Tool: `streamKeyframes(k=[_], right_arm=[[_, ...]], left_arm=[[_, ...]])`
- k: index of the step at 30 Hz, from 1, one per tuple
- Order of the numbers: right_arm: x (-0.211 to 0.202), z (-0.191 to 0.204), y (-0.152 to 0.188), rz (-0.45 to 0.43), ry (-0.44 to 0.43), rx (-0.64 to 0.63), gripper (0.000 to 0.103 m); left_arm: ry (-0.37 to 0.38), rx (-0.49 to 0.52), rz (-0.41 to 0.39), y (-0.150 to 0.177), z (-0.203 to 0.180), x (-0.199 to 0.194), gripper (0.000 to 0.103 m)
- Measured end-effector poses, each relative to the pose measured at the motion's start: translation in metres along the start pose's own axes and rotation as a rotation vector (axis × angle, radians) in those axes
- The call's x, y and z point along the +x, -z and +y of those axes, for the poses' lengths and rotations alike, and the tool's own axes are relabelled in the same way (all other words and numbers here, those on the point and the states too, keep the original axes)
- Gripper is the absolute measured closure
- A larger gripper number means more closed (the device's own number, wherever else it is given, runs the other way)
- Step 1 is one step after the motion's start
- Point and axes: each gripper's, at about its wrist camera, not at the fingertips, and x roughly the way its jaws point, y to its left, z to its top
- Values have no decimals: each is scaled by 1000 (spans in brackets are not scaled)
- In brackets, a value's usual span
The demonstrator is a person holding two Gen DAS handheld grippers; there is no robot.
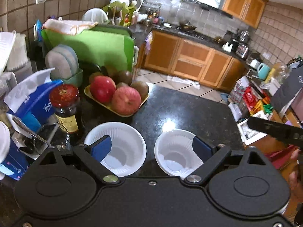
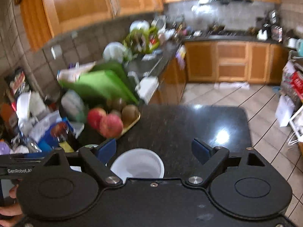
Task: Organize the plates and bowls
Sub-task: 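Move both tools to the next white ribbed bowl, then grip the white bowl rim with the right tool while the left tool grips its other side, then lift the white bowl with both tools and carry it toward the stacked bowl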
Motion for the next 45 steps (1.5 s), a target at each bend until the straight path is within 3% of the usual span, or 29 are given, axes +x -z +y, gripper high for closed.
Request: streamKeyframes(k=[2,5,12,14,20,24,27,45], right_arm=[[20,-3,1,33,-15,-48,14],[52,-10,2,87,-50,-80,24],[116,-15,17,202,-73,-115,28],[133,-14,18,239,-88,-125,33],[156,-10,26,313,-83,-157,54],[156,-10,34,358,-60,-192,78],[149,-15,41,378,-43,-185,85],[113,-35,61,419,-29,-150,85]], left_arm=[[-19,4,12,2,-9,7,10],[-41,4,22,2,-18,17,10],[-89,-5,91,10,-24,42,10],[-104,-4,114,12,-26,48,11],[-112,-16,167,17,-28,60,18],[-107,-5,187,21,-32,64,20],[-103,13,200,23,-36,67,21],[-81,155,265,41,-69,84,21]])
